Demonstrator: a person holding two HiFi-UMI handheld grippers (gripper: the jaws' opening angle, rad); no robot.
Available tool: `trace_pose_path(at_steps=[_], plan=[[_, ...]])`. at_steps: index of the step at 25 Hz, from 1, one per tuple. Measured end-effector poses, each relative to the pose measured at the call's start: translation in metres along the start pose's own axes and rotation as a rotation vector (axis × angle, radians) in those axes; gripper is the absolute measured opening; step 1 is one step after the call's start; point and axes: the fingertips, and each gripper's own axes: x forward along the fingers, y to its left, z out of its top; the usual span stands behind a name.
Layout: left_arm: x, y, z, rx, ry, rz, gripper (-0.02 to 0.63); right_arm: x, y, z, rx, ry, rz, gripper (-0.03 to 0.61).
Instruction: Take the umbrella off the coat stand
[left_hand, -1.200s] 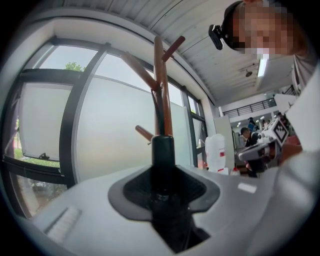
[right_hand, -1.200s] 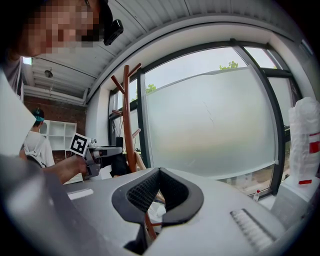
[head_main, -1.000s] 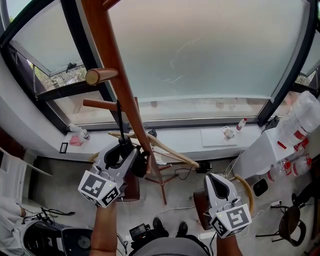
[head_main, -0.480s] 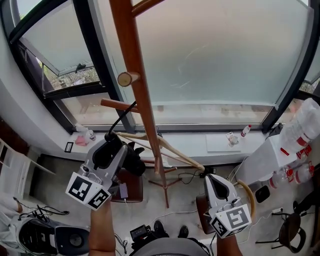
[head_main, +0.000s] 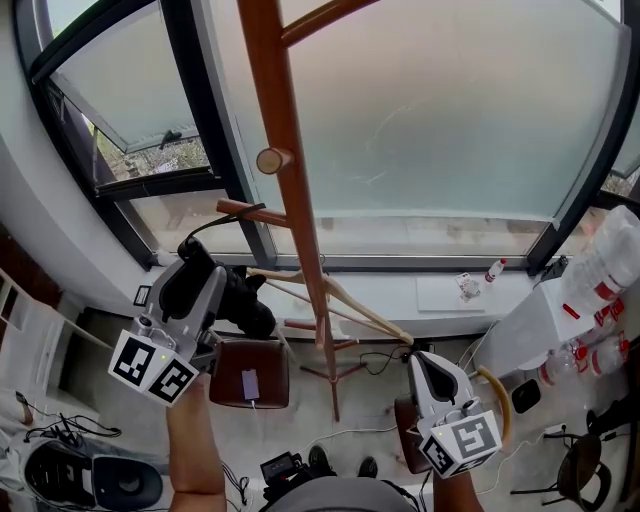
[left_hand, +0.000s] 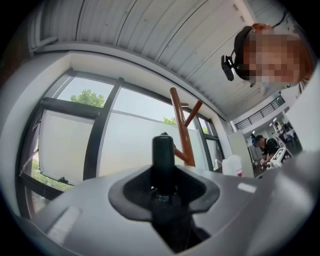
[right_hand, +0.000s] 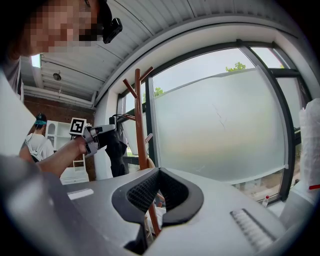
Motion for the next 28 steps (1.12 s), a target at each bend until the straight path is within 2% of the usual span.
trace_pose_path(at_steps=[14, 28], plan=[[-0.027, 0.032, 0.05, 0.064, -0.062, 0.04, 0.141, 0.009, 0.027, 0.017, -0.024, -0.027, 0.03, 0.002], [-0.094, 0.003, 0.071, 0.123, -0.011, -0.005, 0.141, 0.006, 0.074, 0.056, -0.115, -0.08, 0.14, 0.002]])
